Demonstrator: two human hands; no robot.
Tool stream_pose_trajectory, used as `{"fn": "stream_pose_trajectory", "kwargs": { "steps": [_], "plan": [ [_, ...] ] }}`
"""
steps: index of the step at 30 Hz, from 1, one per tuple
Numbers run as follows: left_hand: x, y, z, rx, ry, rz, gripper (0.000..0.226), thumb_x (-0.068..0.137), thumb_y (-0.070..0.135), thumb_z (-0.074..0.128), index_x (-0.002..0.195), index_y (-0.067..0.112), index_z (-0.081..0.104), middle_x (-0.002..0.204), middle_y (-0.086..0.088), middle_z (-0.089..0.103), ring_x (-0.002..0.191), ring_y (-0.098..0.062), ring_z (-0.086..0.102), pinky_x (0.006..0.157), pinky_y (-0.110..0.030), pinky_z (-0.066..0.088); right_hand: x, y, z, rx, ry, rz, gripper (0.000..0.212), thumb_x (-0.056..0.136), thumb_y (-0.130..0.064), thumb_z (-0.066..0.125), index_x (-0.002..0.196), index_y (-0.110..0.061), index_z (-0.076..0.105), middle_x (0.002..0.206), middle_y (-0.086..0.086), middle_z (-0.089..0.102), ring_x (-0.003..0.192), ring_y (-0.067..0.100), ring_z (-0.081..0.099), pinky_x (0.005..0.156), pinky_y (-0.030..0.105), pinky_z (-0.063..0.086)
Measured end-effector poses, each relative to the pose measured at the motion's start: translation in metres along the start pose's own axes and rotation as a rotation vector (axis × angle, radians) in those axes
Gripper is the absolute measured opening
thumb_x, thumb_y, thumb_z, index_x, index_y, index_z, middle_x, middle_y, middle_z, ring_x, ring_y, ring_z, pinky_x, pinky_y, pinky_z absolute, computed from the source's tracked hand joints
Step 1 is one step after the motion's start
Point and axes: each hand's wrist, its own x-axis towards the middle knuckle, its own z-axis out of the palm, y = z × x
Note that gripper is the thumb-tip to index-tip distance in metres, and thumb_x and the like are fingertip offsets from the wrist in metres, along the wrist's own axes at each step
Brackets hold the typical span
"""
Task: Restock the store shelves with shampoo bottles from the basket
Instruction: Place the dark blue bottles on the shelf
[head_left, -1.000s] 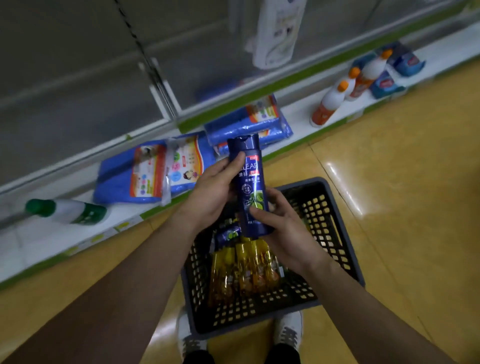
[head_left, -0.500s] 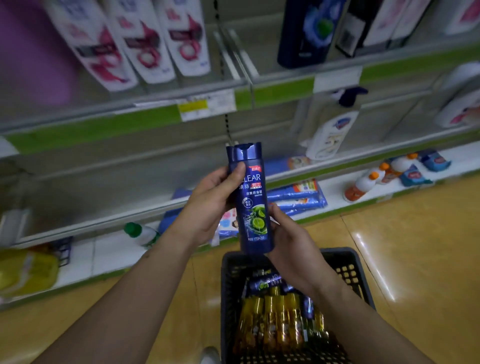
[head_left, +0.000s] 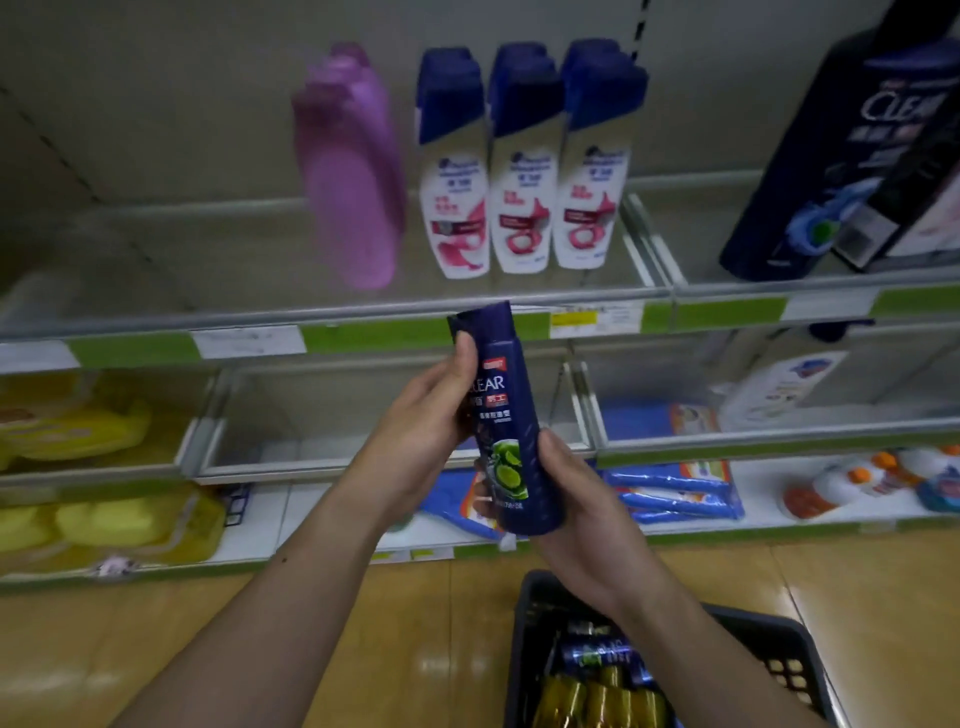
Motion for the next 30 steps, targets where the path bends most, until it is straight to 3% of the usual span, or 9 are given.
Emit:
{"fn": "stream_pose_trajectory", "kwargs": {
  "steps": [3, 9, 12, 15, 18, 21, 23, 25, 30],
  "plan": [
    [-0.003, 0.012, -0.021, 0.015, 0.04, 0.074, 0.049, 0.081, 0.059, 0.063, 0.104, 0.017, 0.071, 0.088, -0.001, 0.069, 0.086, -0.015, 0.064, 0.088, -0.036, 0.05, 0.012, 0.001, 0.025, -0.166, 0.016, -0.073, 0.045, 0.089, -0.032, 0.072, 0.127, -0.011, 0.059, 0.112, 0.015, 0.067, 0.088, 0.029, 0.071, 0.081, 0.038, 0.056],
    [-0.015, 0.03, -0.048, -0.253, 0.068, -0.022, 0.053, 0.091, 0.051, 0.046, 0.112, 0.01, 0.072, 0.116, -0.009, 0.072, 0.102, -0.02, 0.07, 0.094, -0.044, 0.055, 0.032, 0.013, 0.078, -0.63, 0.146, -0.312, 0.062, 0.067, -0.033, 0.09, 0.111, -0.035, 0.047, 0.1, -0.002, 0.062, 0.085, 0.011, 0.066, 0.072, 0.028, 0.056],
    [-0.019, 0.046, -0.07, -0.4, 0.058, 0.025, 0.057, 0.095, 0.049, 0.036, 0.115, 0.007, 0.07, 0.118, -0.011, 0.071, 0.1, -0.019, 0.069, 0.088, -0.036, 0.057, 0.039, 0.019, 0.095, -0.594, 0.04, -0.308, 0.063, 0.066, -0.049, 0.081, 0.115, -0.03, 0.045, 0.108, 0.008, 0.063, 0.097, 0.018, 0.067, 0.081, 0.031, 0.058],
    [-0.02, 0.064, -0.091, -0.418, 0.078, 0.106, 0.057, 0.097, 0.046, 0.036, 0.123, 0.002, 0.062, 0.119, -0.015, 0.069, 0.095, -0.022, 0.068, 0.087, -0.033, 0.056, 0.049, 0.024, 0.115, -0.525, -0.038, -0.264, 0.062, 0.069, -0.049, 0.081, 0.114, -0.026, 0.046, 0.112, 0.007, 0.065, 0.098, 0.024, 0.068, 0.072, 0.031, 0.059],
    [-0.017, 0.082, -0.107, -0.418, 0.083, 0.161, 0.056, 0.095, 0.045, 0.037, 0.118, 0.001, 0.063, 0.115, -0.016, 0.07, 0.089, -0.022, 0.069, 0.084, -0.033, 0.056, 0.06, 0.029, 0.135, -0.536, -0.096, -0.268, 0.073, 0.061, -0.056, 0.086, 0.113, -0.028, 0.043, 0.116, 0.004, 0.064, 0.096, 0.019, 0.07, 0.082, 0.045, 0.06],
    [-0.013, 0.101, -0.121, -0.404, 0.096, 0.204, 0.054, 0.096, 0.045, 0.037, 0.112, 0.002, 0.066, 0.11, -0.015, 0.071, 0.087, -0.023, 0.069, 0.082, -0.033, 0.057, 0.063, 0.03, 0.158, -0.775, -0.07, -0.385, 0.076, 0.06, -0.054, 0.085, 0.113, -0.044, 0.032, 0.118, -0.024, 0.054, 0.103, 0.001, 0.064, 0.087, 0.024, 0.054],
    [-0.009, 0.11, -0.127, -0.368, 0.109, 0.221, 0.052, 0.097, 0.044, 0.037, 0.111, 0.002, 0.067, 0.11, -0.015, 0.071, 0.088, -0.023, 0.068, 0.084, -0.034, 0.055, 0.069, 0.033, 0.169, -0.896, -0.013, -0.517, 0.081, 0.064, -0.047, 0.088, 0.114, -0.051, 0.025, 0.123, -0.021, 0.045, 0.111, -0.002, 0.055, 0.087, 0.014, 0.049],
    [-0.004, 0.117, -0.134, -0.343, 0.12, 0.236, 0.051, 0.1, 0.043, 0.036, 0.113, 0.003, 0.065, 0.111, -0.016, 0.07, 0.091, -0.024, 0.067, 0.087, -0.036, 0.052, 0.078, 0.036, 0.18, -0.919, 0.032, -0.62, 0.079, 0.071, -0.033, 0.088, 0.117, -0.048, 0.026, 0.123, -0.01, 0.044, 0.112, 0.002, 0.055, 0.085, 0.018, 0.051],
    [0.0, 0.121, -0.16, -0.381, 0.038, 0.21, 0.06, 0.098, 0.052, 0.03, 0.129, 0.007, 0.056, 0.127, -0.021, 0.058, 0.112, -0.029, 0.057, 0.094, -0.04, 0.052, 0.106, 0.033, 0.204, -0.711, 0.019, -0.615, 0.06, 0.081, -0.01, 0.076, 0.116, -0.036, 0.035, 0.118, -0.008, 0.05, 0.105, 0.008, 0.058, 0.083, 0.019, 0.049]
  ]
}}
